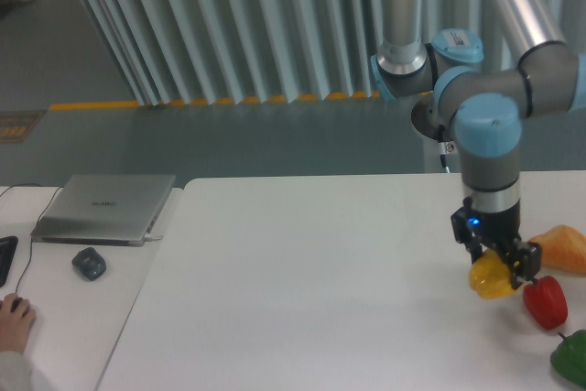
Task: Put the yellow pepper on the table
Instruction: 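Lower the gripper holding a yellow pepper beside the red pepper, then open the gripper to release the yellow pepper onto the table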
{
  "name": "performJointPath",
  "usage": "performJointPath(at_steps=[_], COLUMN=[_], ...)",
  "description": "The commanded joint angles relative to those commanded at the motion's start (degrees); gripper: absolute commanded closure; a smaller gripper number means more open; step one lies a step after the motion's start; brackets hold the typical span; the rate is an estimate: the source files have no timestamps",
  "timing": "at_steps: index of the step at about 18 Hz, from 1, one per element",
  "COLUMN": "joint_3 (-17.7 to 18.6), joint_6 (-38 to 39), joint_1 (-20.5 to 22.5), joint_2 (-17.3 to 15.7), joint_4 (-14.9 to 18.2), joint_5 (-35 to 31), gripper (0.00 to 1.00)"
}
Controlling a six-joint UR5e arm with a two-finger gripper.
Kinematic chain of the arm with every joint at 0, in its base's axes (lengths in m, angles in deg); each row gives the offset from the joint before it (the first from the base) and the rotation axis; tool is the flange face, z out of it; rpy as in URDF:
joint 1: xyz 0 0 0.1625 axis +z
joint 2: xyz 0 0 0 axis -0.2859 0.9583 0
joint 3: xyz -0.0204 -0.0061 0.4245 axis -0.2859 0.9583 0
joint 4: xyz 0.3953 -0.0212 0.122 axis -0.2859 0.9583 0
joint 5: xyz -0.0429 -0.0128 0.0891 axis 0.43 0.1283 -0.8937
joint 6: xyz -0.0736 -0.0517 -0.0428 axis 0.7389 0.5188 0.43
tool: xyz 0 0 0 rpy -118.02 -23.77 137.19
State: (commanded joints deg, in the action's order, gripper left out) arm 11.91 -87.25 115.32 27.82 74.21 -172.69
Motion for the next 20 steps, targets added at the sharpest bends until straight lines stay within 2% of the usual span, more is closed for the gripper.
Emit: performJointPath(at_steps=[2,3,5,6,7,11,12,18,20], joint_3=[0.00,0.00,-0.53,-0.53,-0.53,-1.40,-1.58,-1.94,-2.28], joint_6=[-0.17,-0.09,0.09,-0.08,-0.17,-0.44,-0.44,-2.98,-3.42], joint_1=[0.00,0.00,-0.09,0.00,0.00,0.00,0.00,0.17,0.78], joint_2=[1.85,2.12,2.74,2.74,2.65,2.47,2.39,0.72,-0.94], joint_4=[-3.61,-3.70,-3.79,-3.79,-3.79,-3.71,-3.79,-3.36,-2.74], joint_5=[-0.80,-0.89,-1.42,-1.33,-1.33,-1.51,-1.59,-1.25,-0.37], gripper=[0.71,0.67,0.48,0.33,0.28,0.23,0.01,0.00,0.00])
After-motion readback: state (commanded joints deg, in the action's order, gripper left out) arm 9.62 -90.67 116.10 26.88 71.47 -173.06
